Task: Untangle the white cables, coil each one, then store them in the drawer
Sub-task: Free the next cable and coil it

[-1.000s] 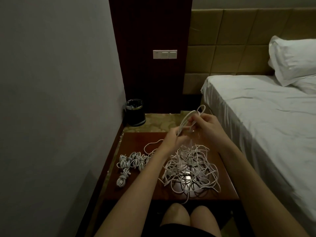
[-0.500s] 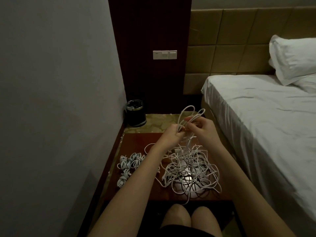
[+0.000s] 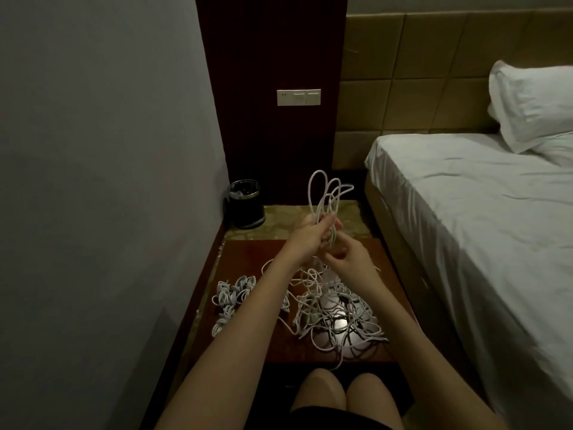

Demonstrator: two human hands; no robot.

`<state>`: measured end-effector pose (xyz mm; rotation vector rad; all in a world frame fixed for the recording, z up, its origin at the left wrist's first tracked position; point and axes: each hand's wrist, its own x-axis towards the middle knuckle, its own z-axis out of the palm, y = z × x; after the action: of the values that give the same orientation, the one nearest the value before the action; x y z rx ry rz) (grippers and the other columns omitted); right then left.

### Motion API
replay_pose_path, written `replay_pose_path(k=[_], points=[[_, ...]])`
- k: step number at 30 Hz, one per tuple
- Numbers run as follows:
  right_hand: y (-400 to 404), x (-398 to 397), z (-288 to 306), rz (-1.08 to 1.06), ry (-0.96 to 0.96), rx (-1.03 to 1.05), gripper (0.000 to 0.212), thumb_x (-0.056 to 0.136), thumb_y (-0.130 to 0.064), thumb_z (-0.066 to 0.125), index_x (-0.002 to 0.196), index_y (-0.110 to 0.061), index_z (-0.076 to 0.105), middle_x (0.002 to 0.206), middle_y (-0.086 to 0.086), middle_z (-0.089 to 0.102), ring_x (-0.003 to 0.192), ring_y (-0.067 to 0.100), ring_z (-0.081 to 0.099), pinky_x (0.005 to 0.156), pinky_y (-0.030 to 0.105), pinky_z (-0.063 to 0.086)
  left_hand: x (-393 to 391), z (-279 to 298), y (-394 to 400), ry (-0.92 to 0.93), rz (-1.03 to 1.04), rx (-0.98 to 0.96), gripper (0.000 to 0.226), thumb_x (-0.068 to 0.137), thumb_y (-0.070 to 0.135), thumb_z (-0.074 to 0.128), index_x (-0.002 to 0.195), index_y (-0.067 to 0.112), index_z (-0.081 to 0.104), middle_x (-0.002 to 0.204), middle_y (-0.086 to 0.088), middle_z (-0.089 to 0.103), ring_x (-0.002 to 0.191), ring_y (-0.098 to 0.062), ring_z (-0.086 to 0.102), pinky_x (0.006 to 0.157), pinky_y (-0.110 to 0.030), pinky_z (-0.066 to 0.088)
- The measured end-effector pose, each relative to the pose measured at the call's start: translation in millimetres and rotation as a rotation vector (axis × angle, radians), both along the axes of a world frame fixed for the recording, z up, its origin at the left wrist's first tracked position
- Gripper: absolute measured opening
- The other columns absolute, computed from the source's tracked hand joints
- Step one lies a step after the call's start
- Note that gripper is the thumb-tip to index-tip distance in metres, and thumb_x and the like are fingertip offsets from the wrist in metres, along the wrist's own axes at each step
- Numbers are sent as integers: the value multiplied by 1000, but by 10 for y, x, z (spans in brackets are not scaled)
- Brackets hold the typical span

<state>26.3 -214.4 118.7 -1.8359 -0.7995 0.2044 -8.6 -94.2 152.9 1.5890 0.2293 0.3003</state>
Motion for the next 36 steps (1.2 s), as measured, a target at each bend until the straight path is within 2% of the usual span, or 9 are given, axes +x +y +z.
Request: replay_pose_path(k=[3,7,10,16,20,24,29,33,36], points=[[64,41,-94,-118,-107,-31,12,88,-20,68,94,-9,71,90,6,68,82,21,65,73,36,54,-25,30,-26,-16,12,25,31,104,23,42,79,10,55,43,9,38,38,-3,39,43,-16,36],[94,64,-126,-163,-120,-83,12,88,-20,69,88,-8,69,103,3,55,80,6,54,68,7,40,-54,11,-11,-82,104,7,30,104,24,40,80,11,53,42,10,41,39,-2,40,43,-15,36],[74,80,-152,-200,-102,-91,28,88,-28,68,107,-8,71,115,6,47,100,13,49,81,14,38,-78,52,-19,-134,132,1,32,105,21,37,79,11,54,44,11,40,39,-3,41,43,-15,38],[49,16,-184,-256,-133,35,38,84,-34,72,119,-21,65,101,2,54,74,3,53,64,8,44,-82,145,-14,-189,184,-46,31,105,23,38,81,12,55,49,10,42,46,-7,44,55,-22,41],[104,-61,-117,-213,25,244,45,79,-22,78,116,-27,52,99,-3,66,84,10,65,72,25,55,-107,292,-44,-206,158,-139,32,105,23,39,81,11,56,55,4,42,48,-8,47,55,-21,49],[139,-76,-117,-154,77,335,50,83,-14,73,124,-26,46,94,1,70,85,13,69,75,26,57,-126,383,-5,-246,163,-196,31,104,23,39,82,10,56,50,8,42,45,-6,45,54,-22,48],[44,71,-143,-208,23,151,15,91,-17,65,104,-11,68,89,0,71,82,9,67,77,28,57,-139,438,105,-277,248,-158,32,105,23,38,80,10,55,45,11,40,40,-4,41,49,-19,39],[17,140,-201,-207,38,-64,13,95,-17,58,97,-11,70,84,1,71,75,15,67,63,23,54,-160,415,157,-277,318,-157,34,105,26,38,79,11,56,45,11,39,40,-5,41,52,-22,40],[-25,207,-142,-240,211,99,16,98,-12,52,96,-6,66,86,6,70,73,14,67,55,14,50,-193,335,222,-244,335,-39,35,105,22,37,78,11,56,44,10,42,40,-6,46,51,-20,43]])
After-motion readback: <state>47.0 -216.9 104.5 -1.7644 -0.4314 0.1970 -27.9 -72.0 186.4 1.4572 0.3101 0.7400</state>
